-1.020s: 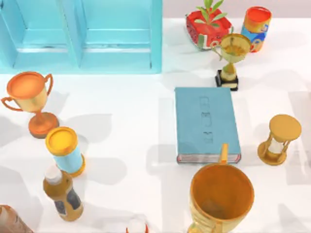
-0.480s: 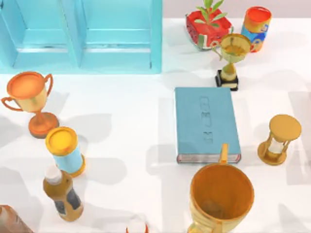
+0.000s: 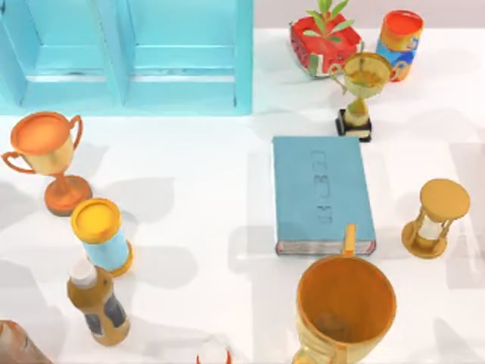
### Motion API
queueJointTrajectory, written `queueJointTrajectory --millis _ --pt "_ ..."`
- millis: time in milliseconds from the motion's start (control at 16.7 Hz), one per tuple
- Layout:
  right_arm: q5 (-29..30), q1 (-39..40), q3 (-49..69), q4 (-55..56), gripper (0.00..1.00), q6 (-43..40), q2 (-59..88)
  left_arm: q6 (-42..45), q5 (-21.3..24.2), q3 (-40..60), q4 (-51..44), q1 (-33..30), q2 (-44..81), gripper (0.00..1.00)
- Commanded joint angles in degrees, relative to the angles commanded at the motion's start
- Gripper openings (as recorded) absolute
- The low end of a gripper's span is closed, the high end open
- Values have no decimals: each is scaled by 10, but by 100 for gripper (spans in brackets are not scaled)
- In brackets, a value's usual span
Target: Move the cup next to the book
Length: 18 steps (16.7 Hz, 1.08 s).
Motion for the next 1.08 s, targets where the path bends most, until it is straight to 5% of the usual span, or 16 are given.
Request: queueJointTrajectory --millis 420,1080 --pt "0 0 0 0 100 0 0 -1 0 75 -117 -1 -37 0" --pt "0 0 0 0 100 0 0 -63 -16 146 -151 -51 3 0"
